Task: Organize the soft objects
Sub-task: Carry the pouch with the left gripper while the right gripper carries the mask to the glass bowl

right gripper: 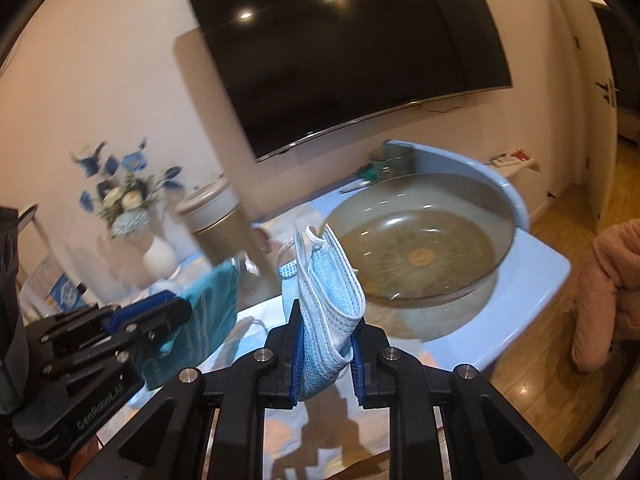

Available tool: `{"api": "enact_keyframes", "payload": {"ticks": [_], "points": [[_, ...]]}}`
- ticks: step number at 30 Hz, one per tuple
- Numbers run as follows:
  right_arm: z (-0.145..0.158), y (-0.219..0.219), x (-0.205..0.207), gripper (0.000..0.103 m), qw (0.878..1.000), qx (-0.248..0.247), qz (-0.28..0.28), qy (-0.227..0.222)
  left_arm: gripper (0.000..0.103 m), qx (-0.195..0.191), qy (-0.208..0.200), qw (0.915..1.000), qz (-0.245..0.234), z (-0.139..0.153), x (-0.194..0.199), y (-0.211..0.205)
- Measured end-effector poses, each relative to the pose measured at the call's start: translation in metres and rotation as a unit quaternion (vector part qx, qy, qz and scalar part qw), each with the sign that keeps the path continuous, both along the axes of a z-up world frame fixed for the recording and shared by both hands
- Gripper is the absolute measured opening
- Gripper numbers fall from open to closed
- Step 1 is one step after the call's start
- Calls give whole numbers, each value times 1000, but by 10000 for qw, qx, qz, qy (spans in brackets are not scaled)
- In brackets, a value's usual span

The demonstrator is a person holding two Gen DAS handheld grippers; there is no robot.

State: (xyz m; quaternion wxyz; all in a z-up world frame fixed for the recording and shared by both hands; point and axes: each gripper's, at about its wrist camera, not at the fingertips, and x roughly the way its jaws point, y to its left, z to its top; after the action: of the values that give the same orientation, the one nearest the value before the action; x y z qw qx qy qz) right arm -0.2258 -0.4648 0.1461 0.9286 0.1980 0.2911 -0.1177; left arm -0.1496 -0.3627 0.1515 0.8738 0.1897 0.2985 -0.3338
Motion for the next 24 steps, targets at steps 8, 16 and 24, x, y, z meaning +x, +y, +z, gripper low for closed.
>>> {"api": "enact_keyframes", "payload": {"ticks": [8, 16, 24], "points": [[0, -45, 24, 18, 9992, 25, -374, 164, 9, -40, 145, 9995, -278, -7, 12, -46], [-19, -75, 42, 18, 9972, 190, -590, 406, 9, 42, 277, 9992, -274, -22, 26, -57], [-32, -77, 51, 18, 9965, 221, -546, 588, 9, 64, 391, 9989, -243, -29, 34, -58]]}}
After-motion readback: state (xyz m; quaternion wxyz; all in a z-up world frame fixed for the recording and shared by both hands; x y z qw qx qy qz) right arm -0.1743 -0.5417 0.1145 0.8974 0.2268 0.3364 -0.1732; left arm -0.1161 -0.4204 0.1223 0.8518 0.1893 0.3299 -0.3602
